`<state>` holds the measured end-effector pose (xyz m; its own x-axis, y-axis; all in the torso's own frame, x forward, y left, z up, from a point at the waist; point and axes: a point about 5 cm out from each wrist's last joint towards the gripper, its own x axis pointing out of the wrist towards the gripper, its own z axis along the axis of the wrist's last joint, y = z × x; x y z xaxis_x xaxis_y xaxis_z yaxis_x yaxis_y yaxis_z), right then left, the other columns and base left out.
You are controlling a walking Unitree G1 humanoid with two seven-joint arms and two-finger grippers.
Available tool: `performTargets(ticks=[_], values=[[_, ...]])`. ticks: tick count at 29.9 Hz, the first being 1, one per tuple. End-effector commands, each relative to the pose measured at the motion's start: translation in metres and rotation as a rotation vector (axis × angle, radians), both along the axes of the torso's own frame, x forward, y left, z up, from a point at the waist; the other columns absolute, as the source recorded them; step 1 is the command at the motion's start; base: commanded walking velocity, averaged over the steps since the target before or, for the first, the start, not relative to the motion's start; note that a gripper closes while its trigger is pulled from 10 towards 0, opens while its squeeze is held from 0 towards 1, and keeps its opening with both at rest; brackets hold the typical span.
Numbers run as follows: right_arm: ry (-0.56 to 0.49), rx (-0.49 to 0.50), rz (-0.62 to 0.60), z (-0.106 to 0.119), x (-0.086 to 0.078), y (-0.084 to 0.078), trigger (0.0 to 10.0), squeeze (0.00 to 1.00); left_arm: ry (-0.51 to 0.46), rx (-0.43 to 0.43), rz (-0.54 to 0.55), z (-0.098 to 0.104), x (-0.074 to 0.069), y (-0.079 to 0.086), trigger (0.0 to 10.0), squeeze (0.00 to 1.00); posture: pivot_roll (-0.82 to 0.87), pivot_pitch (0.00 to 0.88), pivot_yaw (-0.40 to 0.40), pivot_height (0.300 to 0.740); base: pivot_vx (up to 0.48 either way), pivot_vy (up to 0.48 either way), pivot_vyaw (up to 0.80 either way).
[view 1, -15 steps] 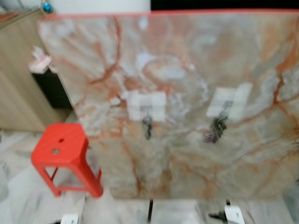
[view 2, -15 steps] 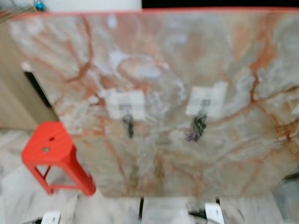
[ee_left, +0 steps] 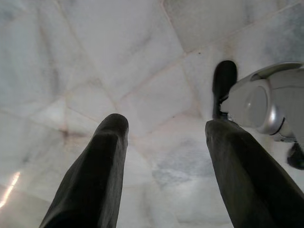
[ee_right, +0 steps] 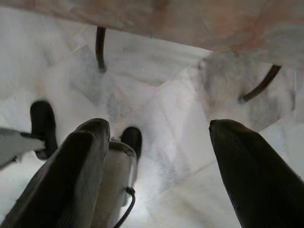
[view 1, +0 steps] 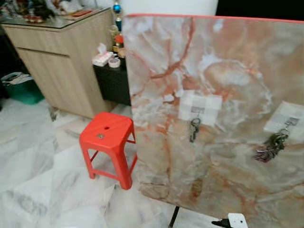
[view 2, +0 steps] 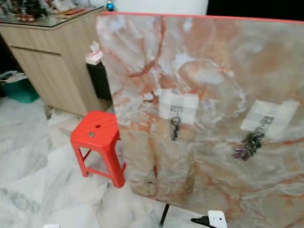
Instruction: Hang keys on a hook
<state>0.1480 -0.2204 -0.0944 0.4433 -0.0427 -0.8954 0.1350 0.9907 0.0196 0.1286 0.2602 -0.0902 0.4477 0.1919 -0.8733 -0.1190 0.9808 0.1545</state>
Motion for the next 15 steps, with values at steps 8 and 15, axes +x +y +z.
performTargets(ticks=[8,15], values=[[-0.008,0.032,-0.113,-0.001,-0.001,0.0,10.0,0.0,-0.003,0.016,0.045,0.005,-0.005,0.02,10.0,0.0,0.06,0.0,-0.025,0.74,0.0,0.48,0.0],[-0.012,0.036,-0.15,-0.001,-0.002,-0.001,10.0,0.0,-0.02,-0.003,0.045,0.003,0.001,0.008,10.0,0.0,0.05,0.0,-0.025,0.74,0.0,0.48,0.0]])
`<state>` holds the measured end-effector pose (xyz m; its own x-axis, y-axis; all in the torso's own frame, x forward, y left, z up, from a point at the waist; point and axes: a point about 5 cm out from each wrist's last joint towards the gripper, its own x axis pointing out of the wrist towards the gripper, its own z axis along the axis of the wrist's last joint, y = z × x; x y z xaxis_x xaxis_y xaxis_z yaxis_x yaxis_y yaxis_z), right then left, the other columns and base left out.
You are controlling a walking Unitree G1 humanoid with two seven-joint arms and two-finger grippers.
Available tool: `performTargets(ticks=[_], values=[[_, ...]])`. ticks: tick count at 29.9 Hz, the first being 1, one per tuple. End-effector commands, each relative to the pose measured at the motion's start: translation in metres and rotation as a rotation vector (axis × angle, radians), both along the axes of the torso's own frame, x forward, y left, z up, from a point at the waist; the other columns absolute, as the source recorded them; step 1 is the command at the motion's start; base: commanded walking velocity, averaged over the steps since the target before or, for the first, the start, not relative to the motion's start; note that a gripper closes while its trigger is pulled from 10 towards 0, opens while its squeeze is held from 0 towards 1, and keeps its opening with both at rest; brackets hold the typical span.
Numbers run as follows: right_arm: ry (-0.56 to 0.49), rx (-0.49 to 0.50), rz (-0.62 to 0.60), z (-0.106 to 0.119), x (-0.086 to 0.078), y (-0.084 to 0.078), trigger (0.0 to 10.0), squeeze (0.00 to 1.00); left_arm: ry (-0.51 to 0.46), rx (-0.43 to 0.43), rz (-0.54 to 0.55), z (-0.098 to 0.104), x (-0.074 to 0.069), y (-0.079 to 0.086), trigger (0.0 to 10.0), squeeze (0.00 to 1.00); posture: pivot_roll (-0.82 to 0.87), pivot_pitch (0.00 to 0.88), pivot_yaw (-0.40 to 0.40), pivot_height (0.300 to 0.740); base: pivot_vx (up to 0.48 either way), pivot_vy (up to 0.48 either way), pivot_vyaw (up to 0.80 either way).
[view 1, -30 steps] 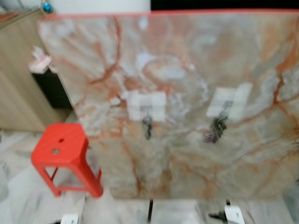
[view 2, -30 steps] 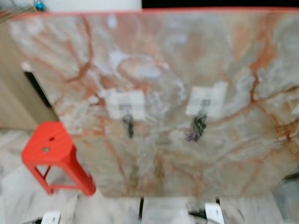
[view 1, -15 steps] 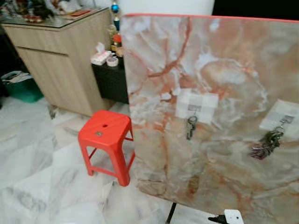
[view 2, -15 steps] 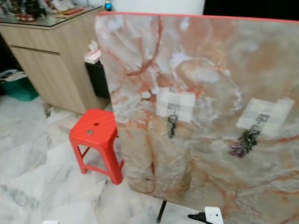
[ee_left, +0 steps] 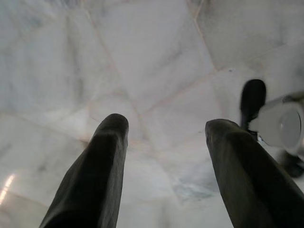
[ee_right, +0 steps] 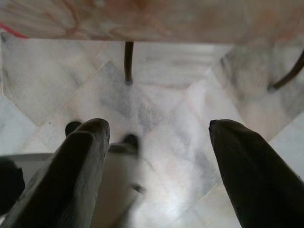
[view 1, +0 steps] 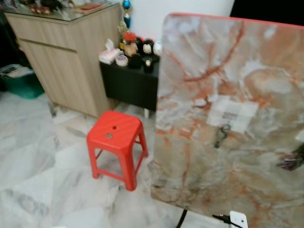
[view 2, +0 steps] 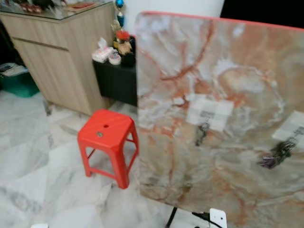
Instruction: Hang keys on a hook
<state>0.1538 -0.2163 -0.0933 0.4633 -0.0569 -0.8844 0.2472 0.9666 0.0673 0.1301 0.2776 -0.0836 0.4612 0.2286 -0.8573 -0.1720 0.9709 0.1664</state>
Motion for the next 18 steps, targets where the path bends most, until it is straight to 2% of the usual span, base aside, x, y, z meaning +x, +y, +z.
performTargets(ticks=[1,5,10,13,15,18], values=[[0.018,-0.006,-0.034,-0.002,-0.008,-0.005,10.0,0.0,0.007,-0.023,-0.008,-0.004,0.0,-0.012,10.0,0.0,0.05,0.0,-0.026,0.74,0.0,0.48,0.0],[0.015,-0.004,-0.063,-0.002,-0.009,-0.006,10.0,0.0,-0.001,-0.037,-0.014,-0.006,0.003,-0.022,10.0,0.0,0.05,0.0,-0.03,0.74,0.0,0.48,0.0],[0.008,-0.002,-0.086,-0.002,-0.008,-0.007,10.0,0.0,-0.006,-0.041,-0.015,-0.007,0.002,-0.022,10.0,0.0,0.04,0.0,-0.027,0.74,0.0,0.48,0.0],[0.005,0.002,-0.096,-0.002,-0.008,-0.007,10.0,0.0,-0.005,-0.037,-0.011,-0.006,-0.003,-0.015,10.0,0.0,0.04,0.0,-0.026,0.74,0.0,0.48,0.0],[0.001,0.005,-0.107,-0.002,-0.008,-0.007,10.0,0.0,-0.005,-0.024,0.004,-0.002,-0.011,0.001,10.0,0.0,0.04,0.0,-0.025,0.74,0.0,0.48,0.0],[0.0,0.007,-0.109,-0.002,-0.008,-0.006,10.0,0.0,-0.004,-0.018,0.012,0.0,-0.017,0.012,10.0,0.0,0.04,0.0,-0.024,0.74,0.0,0.48,0.0]])
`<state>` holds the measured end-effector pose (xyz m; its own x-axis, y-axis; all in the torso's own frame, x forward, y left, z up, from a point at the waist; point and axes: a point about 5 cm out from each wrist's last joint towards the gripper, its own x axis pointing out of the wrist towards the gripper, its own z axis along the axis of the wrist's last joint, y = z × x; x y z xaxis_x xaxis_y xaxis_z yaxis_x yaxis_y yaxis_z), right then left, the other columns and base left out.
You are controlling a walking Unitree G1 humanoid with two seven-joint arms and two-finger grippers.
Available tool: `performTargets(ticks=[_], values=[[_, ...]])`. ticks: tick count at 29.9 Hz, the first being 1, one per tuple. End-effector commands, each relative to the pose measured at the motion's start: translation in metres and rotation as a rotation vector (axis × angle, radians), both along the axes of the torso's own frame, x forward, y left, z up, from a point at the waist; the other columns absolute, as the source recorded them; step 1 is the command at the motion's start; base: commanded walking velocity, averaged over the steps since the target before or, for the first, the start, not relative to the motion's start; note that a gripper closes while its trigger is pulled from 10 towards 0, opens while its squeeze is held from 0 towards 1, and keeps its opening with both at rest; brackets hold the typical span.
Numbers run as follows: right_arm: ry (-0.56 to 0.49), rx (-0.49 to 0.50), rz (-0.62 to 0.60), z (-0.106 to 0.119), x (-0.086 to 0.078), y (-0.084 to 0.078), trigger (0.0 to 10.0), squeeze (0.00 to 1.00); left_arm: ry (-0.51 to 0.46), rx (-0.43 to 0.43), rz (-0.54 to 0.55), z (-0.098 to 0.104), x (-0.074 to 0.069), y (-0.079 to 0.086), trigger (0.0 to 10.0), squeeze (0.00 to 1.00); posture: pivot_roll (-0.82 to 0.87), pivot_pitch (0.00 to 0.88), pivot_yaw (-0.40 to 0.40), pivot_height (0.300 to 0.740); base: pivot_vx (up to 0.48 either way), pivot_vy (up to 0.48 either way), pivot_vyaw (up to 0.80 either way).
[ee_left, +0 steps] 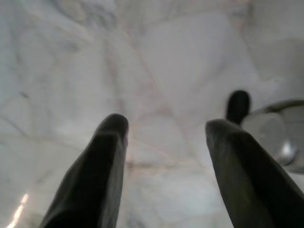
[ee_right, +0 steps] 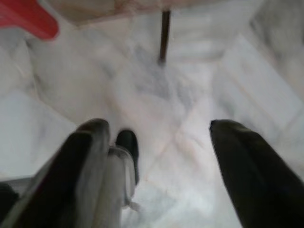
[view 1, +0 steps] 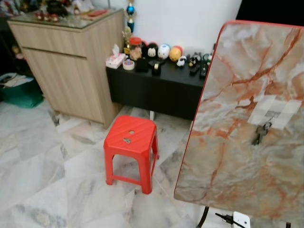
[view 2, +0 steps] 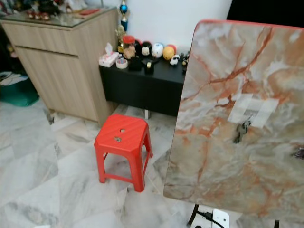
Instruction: Hang keys on a hook
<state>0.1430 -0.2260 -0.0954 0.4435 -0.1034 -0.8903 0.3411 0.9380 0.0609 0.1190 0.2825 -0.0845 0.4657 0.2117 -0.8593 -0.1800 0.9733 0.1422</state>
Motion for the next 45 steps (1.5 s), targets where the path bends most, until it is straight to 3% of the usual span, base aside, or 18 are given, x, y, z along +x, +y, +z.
performTargets(ticks=[1,5,10,14,16,23,28,32,36,39,45], values=[[-0.014,0.009,-0.011,0.001,0.003,0.003,10.0,0.0,0.003,0.006,0.005,0.001,-0.006,0.007,10.0,0.0,0.04,0.0,-0.024,0.74,0.0,0.48,0.0],[-0.012,0.009,-0.002,0.001,0.004,0.003,10.0,0.0,-0.015,0.003,0.002,0.006,0.003,0.012,10.0,0.0,0.04,0.0,-0.027,0.74,0.0,0.48,0.0],[-0.012,0.008,-0.007,0.001,0.004,0.003,10.0,0.0,-0.033,-0.001,-0.006,0.007,0.017,0.005,10.0,0.0,0.04,0.0,-0.026,0.74,0.0,0.48,0.0],[-0.013,0.007,-0.011,0.001,0.005,0.003,10.0,0.0,-0.04,-0.01,-0.017,0.005,0.025,-0.009,10.0,0.0,0.04,0.0,-0.027,0.74,0.0,0.48,0.0],[-0.014,0.006,-0.008,0.001,0.005,0.003,10.0,0.0,-0.037,-0.027,-0.029,-0.001,0.028,-0.028,10.0,0.0,0.04,0.0,-0.027,0.74,0.0,0.48,0.0],[-0.015,0.008,-0.001,0.001,0.006,0.003,10.0,0.0,-0.034,-0.044,-0.031,-0.006,0.027,-0.045,10.0,0.0,0.05,0.0,-0.031,0.74,0.0,0.48,0.0],[-0.015,0.007,0.006,0.002,0.006,0.003,10.0,0.0,-0.031,-0.044,-0.032,-0.007,0.023,-0.046,10.0,0.0,0.05,0.0,-0.032,0.74,0.0,0.48,0.0],[-0.016,0.006,0.01,0.002,0.007,0.003,10.0,0.0,-0.023,-0.034,-0.021,-0.009,0.01,-0.037,10.0,0.0,0.05,0.0,-0.035,0.74,0.0,0.398,0.0],[-0.017,0.005,0.012,0.002,0.007,0.003,10.0,0.0,-0.023,-0.026,-0.019,-0.008,0.005,-0.029,10.0,0.0,0.06,0.0,-0.037,0.74,0.0,0.0,0.0],[-0.018,0.004,0.017,0.002,0.008,0.003,10.0,0.0,-0.036,-0.028,0.0,-0.005,0.006,-0.02,10.0,0.0,0.06,0.0,-0.039,0.74,0.0,0.0,0.0],[-0.017,-0.001,0.044,0.003,0.009,0.003,10.0,0.0,-0.042,-0.018,-0.013,-0.002,0.019,-0.023,10.0,0.0,0.06,0.0,-0.04,0.74,0.0,0.0,0.0]])
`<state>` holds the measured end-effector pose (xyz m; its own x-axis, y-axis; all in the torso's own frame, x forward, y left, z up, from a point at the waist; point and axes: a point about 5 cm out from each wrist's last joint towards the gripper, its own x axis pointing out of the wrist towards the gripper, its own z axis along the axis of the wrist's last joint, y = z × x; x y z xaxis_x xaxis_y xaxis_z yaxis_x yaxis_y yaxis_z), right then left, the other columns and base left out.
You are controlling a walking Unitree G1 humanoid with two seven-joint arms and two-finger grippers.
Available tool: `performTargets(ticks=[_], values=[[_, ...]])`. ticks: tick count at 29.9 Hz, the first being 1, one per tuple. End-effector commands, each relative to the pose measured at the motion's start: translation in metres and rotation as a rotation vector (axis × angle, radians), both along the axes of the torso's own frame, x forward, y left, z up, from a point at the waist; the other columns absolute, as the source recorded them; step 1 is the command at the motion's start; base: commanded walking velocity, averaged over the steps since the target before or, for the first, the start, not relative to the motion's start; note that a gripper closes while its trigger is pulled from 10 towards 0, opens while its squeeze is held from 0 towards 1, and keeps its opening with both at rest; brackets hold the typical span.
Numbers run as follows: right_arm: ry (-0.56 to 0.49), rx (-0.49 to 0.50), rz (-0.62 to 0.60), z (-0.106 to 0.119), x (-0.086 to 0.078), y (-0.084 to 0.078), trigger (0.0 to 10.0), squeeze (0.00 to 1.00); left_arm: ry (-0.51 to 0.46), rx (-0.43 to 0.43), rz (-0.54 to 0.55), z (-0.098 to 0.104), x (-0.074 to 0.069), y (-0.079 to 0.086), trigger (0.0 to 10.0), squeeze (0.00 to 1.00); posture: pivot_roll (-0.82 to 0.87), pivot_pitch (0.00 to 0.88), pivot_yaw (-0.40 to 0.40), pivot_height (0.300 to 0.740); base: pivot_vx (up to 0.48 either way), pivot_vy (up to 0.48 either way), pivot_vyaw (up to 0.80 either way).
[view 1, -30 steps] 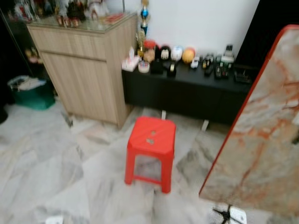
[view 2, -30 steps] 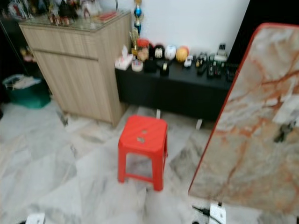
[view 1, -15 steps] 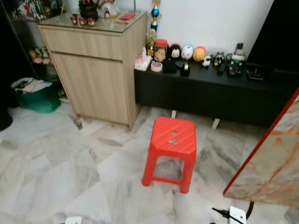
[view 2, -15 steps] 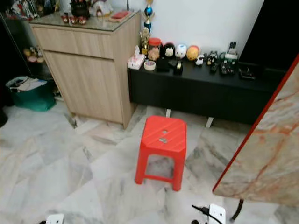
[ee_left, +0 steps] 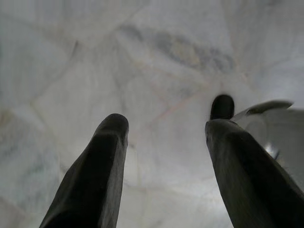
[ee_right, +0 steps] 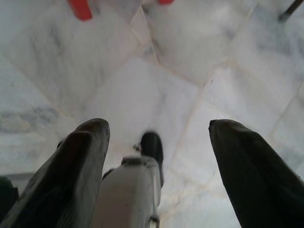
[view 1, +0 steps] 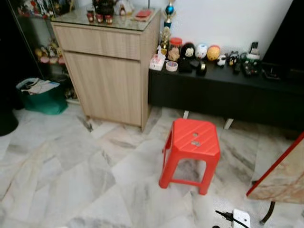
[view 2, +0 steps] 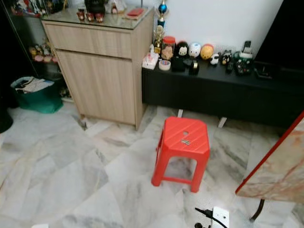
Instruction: Hang keys on a hook
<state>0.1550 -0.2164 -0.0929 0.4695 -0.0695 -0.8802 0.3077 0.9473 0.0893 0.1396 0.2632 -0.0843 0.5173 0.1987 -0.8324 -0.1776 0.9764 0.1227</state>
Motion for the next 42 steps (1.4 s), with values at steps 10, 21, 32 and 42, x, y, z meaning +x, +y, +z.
performTargets(ticks=[10,21,32,42], values=[[0.003,-0.016,0.005,0.0,-0.001,-0.004,10.0,0.0,-0.003,-0.025,-0.026,-0.004,0.016,-0.031,10.0,0.0,0.06,0.0,-0.034,0.74,0.259,0.0,0.0],[-0.003,-0.015,0.02,0.001,0.002,-0.002,10.0,0.0,-0.006,-0.029,-0.031,-0.003,0.019,-0.035,10.0,0.0,0.04,0.0,-0.02,0.74,0.329,0.0,0.0],[-0.02,-0.004,-0.005,0.002,0.005,0.0,10.0,0.0,-0.012,-0.029,-0.022,-0.002,0.02,-0.031,10.0,0.0,0.03,0.0,-0.01,0.74,0.432,0.0,0.36],[-0.035,0.003,-0.026,0.003,0.006,0.0,10.0,0.0,-0.011,-0.031,-0.03,-0.002,0.02,-0.032,10.0,0.0,0.02,0.0,-0.004,0.74,0.48,0.0,0.0]])
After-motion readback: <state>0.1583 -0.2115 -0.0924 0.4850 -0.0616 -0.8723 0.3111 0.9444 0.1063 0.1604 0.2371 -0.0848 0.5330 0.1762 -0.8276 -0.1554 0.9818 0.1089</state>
